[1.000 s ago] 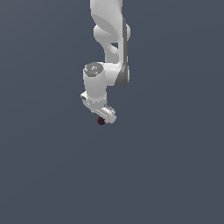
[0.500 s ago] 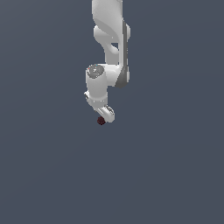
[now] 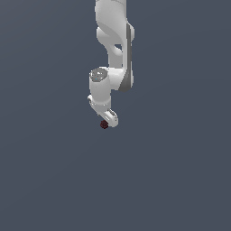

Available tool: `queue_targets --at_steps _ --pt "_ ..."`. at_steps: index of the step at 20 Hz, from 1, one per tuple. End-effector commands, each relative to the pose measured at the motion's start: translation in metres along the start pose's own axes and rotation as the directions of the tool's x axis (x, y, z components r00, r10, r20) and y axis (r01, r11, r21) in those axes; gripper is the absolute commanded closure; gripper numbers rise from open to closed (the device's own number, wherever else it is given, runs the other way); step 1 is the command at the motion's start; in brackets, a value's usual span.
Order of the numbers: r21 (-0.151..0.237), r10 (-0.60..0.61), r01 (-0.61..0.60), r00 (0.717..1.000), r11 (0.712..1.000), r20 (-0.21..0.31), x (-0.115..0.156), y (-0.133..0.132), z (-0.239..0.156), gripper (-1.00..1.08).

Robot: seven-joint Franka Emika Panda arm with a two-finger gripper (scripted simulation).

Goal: Pick up the object and move it to a goal position.

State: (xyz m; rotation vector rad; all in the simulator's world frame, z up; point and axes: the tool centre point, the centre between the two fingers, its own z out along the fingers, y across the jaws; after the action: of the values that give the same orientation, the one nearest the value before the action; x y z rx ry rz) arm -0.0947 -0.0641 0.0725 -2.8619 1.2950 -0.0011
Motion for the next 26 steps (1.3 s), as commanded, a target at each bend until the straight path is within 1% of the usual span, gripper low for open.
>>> queue_targets --at_steps 1,7,13,14,26 --pt "-0.001 0.001 -0.001 1.000 1.000 0.001 -0.001 0.000 0.008 -0.92" --pt "-0.001 0.004 -0.004 1.000 1.000 0.001 -0.001 0.001 0.035 -0.92" --pt "-0.001 0.005 -0.005 1.000 1.000 0.001 -0.001 0.001 0.044 -0.92" --pt "-0.001 0.005 -0.005 1.000 1.000 0.001 -0.001 0.001 0.044 1.08" --pt "0.001 0.004 -0.004 1.000 1.000 0.000 0.000 0.001 0.042 1.08"
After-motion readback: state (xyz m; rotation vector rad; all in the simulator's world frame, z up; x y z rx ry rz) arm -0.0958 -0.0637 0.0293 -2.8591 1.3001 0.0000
